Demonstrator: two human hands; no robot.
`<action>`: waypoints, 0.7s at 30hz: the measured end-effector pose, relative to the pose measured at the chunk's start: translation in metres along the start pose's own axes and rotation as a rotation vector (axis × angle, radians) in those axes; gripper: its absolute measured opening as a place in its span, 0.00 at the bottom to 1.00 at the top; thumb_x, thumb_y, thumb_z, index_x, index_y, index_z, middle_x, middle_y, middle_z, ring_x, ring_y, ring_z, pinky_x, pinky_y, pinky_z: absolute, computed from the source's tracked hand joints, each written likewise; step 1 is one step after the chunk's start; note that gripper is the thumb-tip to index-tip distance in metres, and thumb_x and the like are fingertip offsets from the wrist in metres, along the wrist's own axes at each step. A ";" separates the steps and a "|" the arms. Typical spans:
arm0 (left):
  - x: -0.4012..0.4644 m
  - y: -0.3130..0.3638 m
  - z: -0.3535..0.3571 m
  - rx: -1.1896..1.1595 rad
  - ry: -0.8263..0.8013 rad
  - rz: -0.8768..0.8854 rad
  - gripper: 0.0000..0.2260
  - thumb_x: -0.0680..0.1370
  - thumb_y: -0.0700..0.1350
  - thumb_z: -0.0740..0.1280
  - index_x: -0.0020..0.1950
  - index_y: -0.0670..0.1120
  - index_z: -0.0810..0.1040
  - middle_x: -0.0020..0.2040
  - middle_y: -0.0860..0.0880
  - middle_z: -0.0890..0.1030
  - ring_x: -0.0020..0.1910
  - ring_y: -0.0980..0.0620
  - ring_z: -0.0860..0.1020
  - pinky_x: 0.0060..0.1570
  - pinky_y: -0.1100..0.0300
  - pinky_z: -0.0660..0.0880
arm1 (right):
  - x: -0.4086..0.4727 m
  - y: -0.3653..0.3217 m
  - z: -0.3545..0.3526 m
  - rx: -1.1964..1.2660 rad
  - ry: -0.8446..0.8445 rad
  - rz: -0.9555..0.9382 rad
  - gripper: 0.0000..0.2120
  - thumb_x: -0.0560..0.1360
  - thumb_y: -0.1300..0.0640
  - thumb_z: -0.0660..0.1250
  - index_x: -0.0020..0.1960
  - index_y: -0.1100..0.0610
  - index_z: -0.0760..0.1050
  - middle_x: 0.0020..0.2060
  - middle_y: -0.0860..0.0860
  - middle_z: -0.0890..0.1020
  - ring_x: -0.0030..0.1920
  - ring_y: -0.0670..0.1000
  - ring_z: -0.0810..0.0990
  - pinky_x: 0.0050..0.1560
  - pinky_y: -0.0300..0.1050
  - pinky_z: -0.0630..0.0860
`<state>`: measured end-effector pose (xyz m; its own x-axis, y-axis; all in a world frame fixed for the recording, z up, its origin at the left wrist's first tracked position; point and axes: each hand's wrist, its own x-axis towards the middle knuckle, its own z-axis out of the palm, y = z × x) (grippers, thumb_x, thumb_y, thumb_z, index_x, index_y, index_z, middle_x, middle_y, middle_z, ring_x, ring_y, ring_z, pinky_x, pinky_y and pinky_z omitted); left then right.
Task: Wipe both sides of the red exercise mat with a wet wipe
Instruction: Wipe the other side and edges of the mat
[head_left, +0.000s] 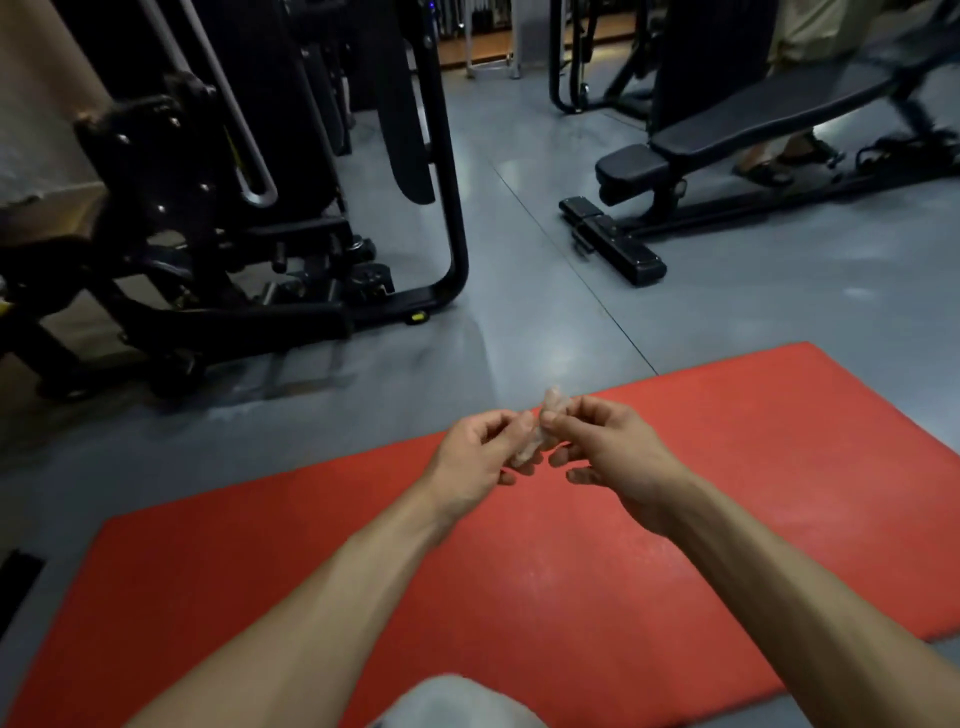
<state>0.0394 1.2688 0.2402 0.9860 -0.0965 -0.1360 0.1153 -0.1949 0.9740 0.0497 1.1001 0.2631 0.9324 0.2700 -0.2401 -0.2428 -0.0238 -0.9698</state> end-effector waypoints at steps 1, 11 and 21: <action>-0.005 0.006 0.000 0.005 0.006 0.029 0.08 0.84 0.47 0.64 0.48 0.48 0.80 0.34 0.55 0.83 0.35 0.58 0.81 0.38 0.64 0.75 | -0.004 -0.005 0.002 0.004 -0.007 -0.013 0.04 0.80 0.57 0.68 0.50 0.57 0.77 0.40 0.52 0.82 0.37 0.48 0.77 0.36 0.40 0.72; -0.029 0.061 0.020 -0.165 0.068 0.105 0.05 0.82 0.48 0.70 0.51 0.46 0.79 0.38 0.52 0.81 0.41 0.54 0.80 0.43 0.59 0.76 | -0.041 -0.047 -0.004 0.275 0.038 -0.086 0.07 0.78 0.54 0.69 0.43 0.52 0.75 0.39 0.50 0.81 0.39 0.48 0.79 0.42 0.44 0.73; -0.029 0.061 0.054 -0.383 0.057 0.004 0.08 0.82 0.44 0.67 0.42 0.51 0.75 0.39 0.48 0.79 0.36 0.54 0.77 0.41 0.58 0.72 | -0.047 -0.043 -0.025 0.353 0.071 -0.036 0.04 0.78 0.58 0.69 0.45 0.54 0.75 0.41 0.53 0.83 0.41 0.52 0.83 0.47 0.49 0.76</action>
<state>0.0111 1.2073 0.2935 0.9904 -0.0398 -0.1320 0.1371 0.1852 0.9731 0.0231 1.0647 0.3149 0.9554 0.1964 -0.2206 -0.2753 0.3219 -0.9059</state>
